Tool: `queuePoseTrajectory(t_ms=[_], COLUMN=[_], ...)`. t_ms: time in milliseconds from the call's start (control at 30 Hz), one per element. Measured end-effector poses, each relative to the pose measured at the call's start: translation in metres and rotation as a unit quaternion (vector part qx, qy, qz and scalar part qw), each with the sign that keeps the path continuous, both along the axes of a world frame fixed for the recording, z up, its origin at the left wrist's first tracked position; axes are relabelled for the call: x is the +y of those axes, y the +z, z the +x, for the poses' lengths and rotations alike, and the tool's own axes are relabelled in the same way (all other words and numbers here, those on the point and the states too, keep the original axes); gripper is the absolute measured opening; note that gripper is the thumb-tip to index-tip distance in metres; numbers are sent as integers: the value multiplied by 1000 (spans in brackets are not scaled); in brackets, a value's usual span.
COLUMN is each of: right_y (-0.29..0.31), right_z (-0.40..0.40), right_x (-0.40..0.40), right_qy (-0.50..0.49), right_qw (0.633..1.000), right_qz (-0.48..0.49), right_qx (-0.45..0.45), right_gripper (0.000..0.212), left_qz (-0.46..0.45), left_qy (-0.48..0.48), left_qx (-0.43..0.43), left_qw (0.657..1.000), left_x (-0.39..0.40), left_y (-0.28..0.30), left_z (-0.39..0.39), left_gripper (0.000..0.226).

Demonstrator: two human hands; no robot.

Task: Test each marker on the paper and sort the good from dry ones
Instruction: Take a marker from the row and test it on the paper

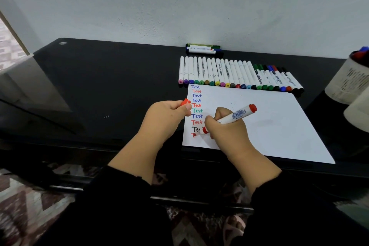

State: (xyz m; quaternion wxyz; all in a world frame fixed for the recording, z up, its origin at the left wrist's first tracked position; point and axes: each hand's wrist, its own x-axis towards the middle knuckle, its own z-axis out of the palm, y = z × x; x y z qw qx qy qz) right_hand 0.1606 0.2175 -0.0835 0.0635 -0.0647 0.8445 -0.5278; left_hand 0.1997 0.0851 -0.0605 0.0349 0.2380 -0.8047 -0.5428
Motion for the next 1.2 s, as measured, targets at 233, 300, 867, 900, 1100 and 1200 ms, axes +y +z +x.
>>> queuePoseTrajectory(t_ms=[233,300,867,900,1100,1200], right_y=[-2,-3,0,0,1,1], right_z=[-1,-1,1,1,0,0], right_x=[2,1,3,3,4,5], right_qy=[-3,-2,-28,-26,-48,-49], right_qw=[1000,1000,999,999,997,997], right_qz=[13,15,-36,-35,-61,-50], right_qx=[15,15,-3,-2,-15,-19], right_gripper=[34,34,34,33,34,36], left_qz=[-4,0,-3,-2,-11,-8], left_qy=[0,1,-3,-2,-2,-1], left_qx=[6,5,-14,-14,-25,-23], left_qw=[1000,1000,1000,1000,1000,1000], left_x=[0,0,2,3,4,3], left_y=[-1,-1,2,2,2,2], left_z=[0,0,0,0,0,0], left_gripper=[14,16,23,23,20,23])
